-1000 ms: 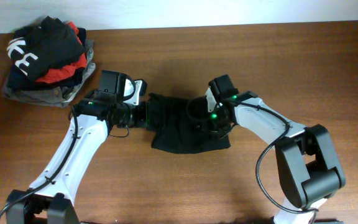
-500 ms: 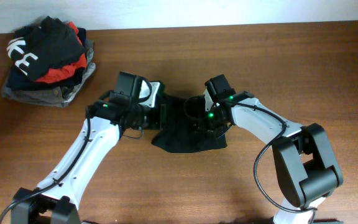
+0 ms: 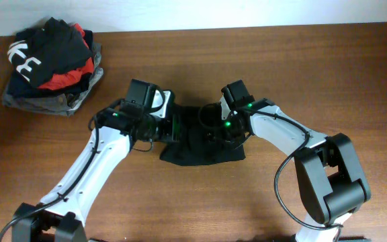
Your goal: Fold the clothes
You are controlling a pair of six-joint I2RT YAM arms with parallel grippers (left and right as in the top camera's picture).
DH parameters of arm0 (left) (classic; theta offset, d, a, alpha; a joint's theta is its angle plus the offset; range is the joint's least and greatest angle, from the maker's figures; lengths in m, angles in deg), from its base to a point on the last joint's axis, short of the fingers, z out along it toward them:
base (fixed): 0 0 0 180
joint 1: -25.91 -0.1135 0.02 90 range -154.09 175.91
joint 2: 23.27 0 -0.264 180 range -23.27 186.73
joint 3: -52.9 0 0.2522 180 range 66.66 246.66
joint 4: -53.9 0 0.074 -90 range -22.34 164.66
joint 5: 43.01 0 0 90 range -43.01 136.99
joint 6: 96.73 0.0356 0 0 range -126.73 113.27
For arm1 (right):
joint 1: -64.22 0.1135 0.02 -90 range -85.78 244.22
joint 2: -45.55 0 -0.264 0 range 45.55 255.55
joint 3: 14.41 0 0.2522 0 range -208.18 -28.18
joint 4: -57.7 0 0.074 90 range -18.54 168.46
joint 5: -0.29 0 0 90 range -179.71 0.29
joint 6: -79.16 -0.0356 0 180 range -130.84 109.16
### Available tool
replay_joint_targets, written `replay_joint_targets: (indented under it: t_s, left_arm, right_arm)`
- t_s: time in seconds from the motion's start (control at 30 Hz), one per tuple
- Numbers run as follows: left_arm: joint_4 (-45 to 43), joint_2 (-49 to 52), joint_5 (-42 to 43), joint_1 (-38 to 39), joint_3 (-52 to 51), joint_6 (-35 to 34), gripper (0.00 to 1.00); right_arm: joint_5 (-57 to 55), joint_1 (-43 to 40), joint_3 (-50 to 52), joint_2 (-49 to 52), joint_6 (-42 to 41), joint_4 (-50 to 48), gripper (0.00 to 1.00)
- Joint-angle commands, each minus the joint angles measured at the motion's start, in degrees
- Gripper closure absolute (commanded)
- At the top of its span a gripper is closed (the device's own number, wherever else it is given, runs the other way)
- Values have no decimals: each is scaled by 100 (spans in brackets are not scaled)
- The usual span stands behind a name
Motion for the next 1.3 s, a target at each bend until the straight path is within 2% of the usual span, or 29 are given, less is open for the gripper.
replay_joint_targets:
  t_s: [0.0, 0.13, 0.33, 0.47, 0.57, 0.6, 0.7, 1.0, 1.17, 1.27]
  left_arm:
    - [57, -144, -149, -247, 101, 24, 37]
    - [208, -146, -153, -634, 101, -24, 27]
    - [612, -144, -256, -1213, 101, -210, 26]
    - [1012, -144, -728, -1390, 98, -551, 23]
    - [1132, -142, -942, -1392, 90, -579, 14]
    - [1145, -138, -938, -1392, 87, -581, 9]
    - [1147, -133, -931, -1373, 85, -579, 1]
    - [1141, -81, -748, -1338, -136, -533, 1]
    - [953, -68, -780, -1340, -492, -535, 1]
    - [778, -66, -811, -1340, -656, -538, 1]
  right_arm:
    - [-221, 168, 273, 562, -26, 37, 38]
    - [-280, 168, 273, 562, -26, 52, 32]
    - [-295, 168, 273, 562, -28, 48, 29]
    - [-295, 168, 273, 562, -28, 46, 28]
    - [-295, 168, 273, 562, -28, 46, 27]
    - [-295, 168, 273, 562, -28, 46, 25]
    - [-297, 168, 273, 562, -26, 26, 18]
    - [-254, 116, 101, 450, -26, 127, 16]
    - [-446, 83, -514, 17, 459, 931, 16]
    - [-1025, 225, -1012, -234, 942, 1587, 15]
